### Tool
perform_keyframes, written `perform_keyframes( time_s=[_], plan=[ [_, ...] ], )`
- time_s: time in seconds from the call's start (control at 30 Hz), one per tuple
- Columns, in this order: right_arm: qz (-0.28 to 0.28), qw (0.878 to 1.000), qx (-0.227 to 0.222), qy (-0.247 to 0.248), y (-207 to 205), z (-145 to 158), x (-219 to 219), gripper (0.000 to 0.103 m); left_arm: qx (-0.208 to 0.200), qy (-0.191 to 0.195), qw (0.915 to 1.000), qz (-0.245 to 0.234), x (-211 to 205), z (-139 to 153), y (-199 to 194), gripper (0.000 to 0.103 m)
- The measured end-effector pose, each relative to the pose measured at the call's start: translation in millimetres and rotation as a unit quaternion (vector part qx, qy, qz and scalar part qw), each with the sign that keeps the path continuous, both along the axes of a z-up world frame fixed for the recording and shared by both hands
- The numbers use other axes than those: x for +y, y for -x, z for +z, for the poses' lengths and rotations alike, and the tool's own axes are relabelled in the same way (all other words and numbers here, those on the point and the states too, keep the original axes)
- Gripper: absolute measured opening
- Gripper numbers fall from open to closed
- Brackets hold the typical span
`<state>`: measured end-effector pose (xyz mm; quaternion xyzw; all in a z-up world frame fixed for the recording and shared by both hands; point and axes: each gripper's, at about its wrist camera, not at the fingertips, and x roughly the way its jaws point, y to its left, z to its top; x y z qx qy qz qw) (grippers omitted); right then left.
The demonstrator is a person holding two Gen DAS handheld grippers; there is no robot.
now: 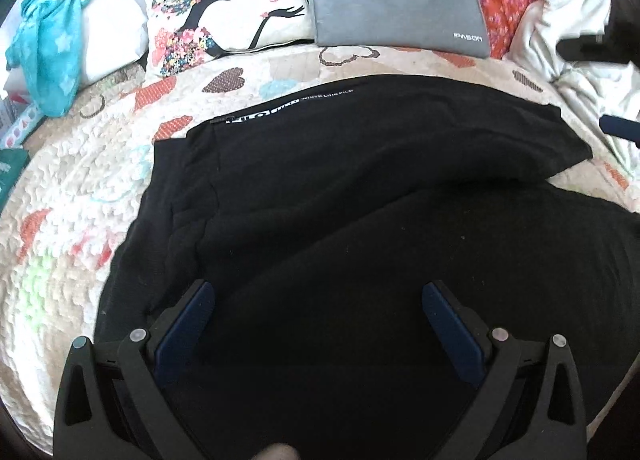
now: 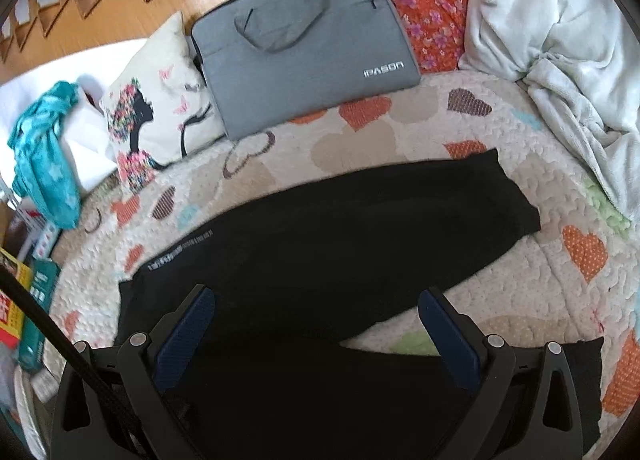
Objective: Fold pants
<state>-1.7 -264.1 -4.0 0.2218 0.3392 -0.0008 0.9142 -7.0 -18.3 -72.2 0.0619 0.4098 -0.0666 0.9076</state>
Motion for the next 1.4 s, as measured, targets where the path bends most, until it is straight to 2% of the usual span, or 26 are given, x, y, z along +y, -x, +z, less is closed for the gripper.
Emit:
perform_keyframes(
  time_s=[0.07,0.17,0.3,0.37,0.47,0.63,0.83,1.0,1.17,1.27,1.4],
  plan=[
    [0.0,1.0,-0.014,-0.021,1.0,12.2,-3.8,0.103,0.008,0.006,0.9999,0.003,1.0,-0.1,-1.6,0.103],
    [0.001,0.999,-0.046,-0.025,5.1,30.5,-6.8,0.103,0.023,0.006,0.9997,0.003,0.5,0.7,-5.5,0.103],
    [-0.012,0.995,-0.099,0.023,9.5,45.4,-7.6,0.103,0.062,0.003,0.9981,-0.003,0.2,3.2,-12.8,0.103],
    [-0.003,0.994,-0.104,0.039,4.4,47.4,-7.7,0.103,0.081,0.001,0.9967,0.004,-0.7,4.0,-17.6,0.103],
    [0.013,0.994,-0.103,0.036,-3.6,45.7,-11.1,0.103,0.1,-0.014,0.9948,0.015,-6.3,6.5,-21.7,0.103],
    [0.007,0.992,-0.116,0.058,-5.3,47.7,-14.2,0.103,0.112,-0.016,0.9934,0.018,-11.6,16.2,-23.8,0.099],
    [-0.059,0.983,-0.131,0.111,2.4,56.7,-24.5,0.103,0.099,0.006,0.9947,0.026,-14.3,35.8,-20.8,0.099],
    [-0.051,0.99,-0.106,0.079,-2.3,41.5,-39.4,0.103,0.069,0.013,0.9962,0.05,-5.8,59.8,-4.2,0.099],
    [-0.026,0.997,-0.063,0.026,-0.9,10.6,-55.5,0.103,0.01,0.022,0.9969,0.075,16.2,96.3,19.9,0.099],
    [-0.018,0.998,-0.057,0.034,5.0,3.0,-62.5,0.103,-0.016,0.016,0.9951,0.096,32.6,109.5,29.1,0.099],
    [-0.031,0.997,-0.045,0.046,14.7,-1.6,-79.7,0.103,-0.023,0.029,0.9924,0.117,57.3,116.5,34.0,0.099]
  ],
)
